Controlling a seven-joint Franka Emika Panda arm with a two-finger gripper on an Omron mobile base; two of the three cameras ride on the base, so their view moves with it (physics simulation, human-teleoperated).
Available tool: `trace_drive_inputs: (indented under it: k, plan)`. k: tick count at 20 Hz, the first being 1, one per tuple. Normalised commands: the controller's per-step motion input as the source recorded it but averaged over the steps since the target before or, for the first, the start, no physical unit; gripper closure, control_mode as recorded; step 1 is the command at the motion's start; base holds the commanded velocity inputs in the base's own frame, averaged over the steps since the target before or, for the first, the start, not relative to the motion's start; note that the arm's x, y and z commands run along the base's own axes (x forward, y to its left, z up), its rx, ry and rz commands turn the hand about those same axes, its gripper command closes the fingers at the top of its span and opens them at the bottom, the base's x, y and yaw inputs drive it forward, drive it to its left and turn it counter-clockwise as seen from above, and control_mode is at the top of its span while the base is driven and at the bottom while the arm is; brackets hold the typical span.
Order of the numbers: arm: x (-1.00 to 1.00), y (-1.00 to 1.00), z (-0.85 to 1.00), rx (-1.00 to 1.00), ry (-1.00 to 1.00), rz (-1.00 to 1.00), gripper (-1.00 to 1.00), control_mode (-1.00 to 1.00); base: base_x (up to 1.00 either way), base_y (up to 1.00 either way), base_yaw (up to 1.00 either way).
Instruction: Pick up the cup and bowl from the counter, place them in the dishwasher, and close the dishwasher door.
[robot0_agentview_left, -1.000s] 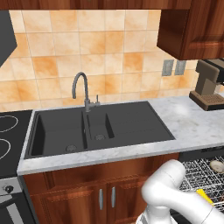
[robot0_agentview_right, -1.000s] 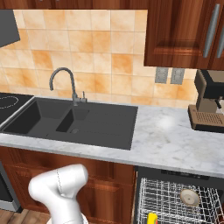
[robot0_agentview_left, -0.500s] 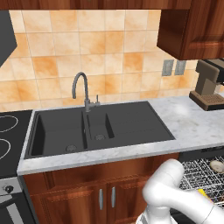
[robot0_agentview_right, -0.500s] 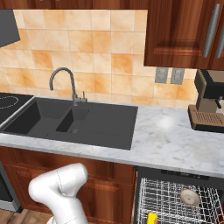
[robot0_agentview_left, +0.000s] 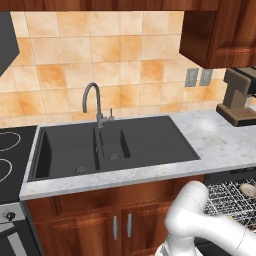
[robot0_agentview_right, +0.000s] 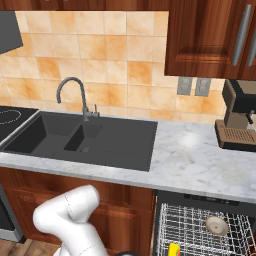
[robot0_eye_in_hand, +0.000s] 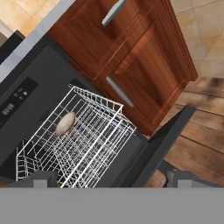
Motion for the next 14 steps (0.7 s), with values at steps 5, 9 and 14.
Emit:
trace_drive_inputs:
  k: [5, 9, 14]
  plan:
    - [-0.2, 0.0, -0.01, 0.0, -0.01, 0.0, -1.0, -1.0, 0.0, 0.0, 0.0]
    - [-0.22, 0.0, -0.07, 0.0, -0.01, 0.0, -1.0, -1.0, 0.0, 0.0, 0.0]
    - [-0.13, 0.0, -0.26, 0.0, 0.0, 0.0, -1.0, -1.0, 0.0, 0.0, 0.0]
